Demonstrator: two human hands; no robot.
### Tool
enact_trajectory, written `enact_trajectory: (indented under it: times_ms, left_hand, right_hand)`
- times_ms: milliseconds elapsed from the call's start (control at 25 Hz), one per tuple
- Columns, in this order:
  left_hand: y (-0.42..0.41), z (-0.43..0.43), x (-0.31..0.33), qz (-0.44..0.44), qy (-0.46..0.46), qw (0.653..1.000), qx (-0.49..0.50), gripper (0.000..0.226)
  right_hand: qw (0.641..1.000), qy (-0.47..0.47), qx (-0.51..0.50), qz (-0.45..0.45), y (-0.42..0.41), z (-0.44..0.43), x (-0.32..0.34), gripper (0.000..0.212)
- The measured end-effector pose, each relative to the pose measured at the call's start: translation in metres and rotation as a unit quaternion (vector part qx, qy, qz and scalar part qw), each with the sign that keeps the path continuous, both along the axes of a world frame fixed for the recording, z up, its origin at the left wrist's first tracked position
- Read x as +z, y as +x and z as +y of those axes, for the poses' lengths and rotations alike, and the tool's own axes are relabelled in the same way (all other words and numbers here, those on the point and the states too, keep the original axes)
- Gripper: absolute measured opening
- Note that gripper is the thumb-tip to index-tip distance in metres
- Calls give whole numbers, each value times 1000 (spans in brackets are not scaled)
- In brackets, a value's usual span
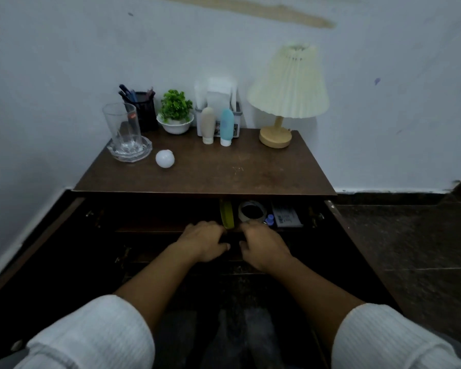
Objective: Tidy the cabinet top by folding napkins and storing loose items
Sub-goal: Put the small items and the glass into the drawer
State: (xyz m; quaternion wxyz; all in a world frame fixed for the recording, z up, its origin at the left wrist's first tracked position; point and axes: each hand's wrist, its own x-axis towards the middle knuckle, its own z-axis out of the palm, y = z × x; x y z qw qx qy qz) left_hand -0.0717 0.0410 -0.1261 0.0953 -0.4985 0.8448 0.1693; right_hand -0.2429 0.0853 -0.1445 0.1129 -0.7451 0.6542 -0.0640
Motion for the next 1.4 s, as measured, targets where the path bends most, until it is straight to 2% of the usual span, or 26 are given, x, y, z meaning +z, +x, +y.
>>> enact_trajectory:
  times_ms: [120, 280, 400, 560, 720, 840, 960, 1120, 1280, 1400]
  left_hand:
    - [31, 6, 53, 12, 5, 1000, 23, 33]
    - [80, 3, 95, 66, -90, 989, 101, 22]
    - [105, -9, 103, 158, -148, 960, 180, 14]
    - [121, -37, 100, 267, -169, 904, 287, 18]
    - [119, -64, 91, 337, -115, 880, 315, 36]
    - [116, -76, 83, 345, -90, 880, 313, 44]
    - [117, -78, 81, 364, -80, 872, 318, 41]
    - [116, -66, 83, 393, -50, 867, 303, 31]
    - [116, -29, 94, 443, 61, 852, 274, 10]
    - [115, -3, 91, 410, 189, 861, 234, 9]
  right_hand:
    - [997, -58, 21, -47, 26, 6, 34, 17]
    - [983, -129, 67, -112, 65, -2, 75, 20]
    - [975, -144, 69, -157, 89, -33, 93, 15]
    - [976, -136, 46, -164, 114, -86, 106, 40]
    - [984, -102, 63, -128, 134, -131, 99, 59]
    - [984, -132, 83, -90, 142, -151, 85, 50]
    - [976, -158, 84, -127, 139, -156, 81, 34]
    - [967, -131, 90, -202, 125, -132, 83, 32]
    - [947, -120, 86, -285, 101, -73, 84, 33]
    - [943, -88, 134, -293, 82, -32, 74, 33]
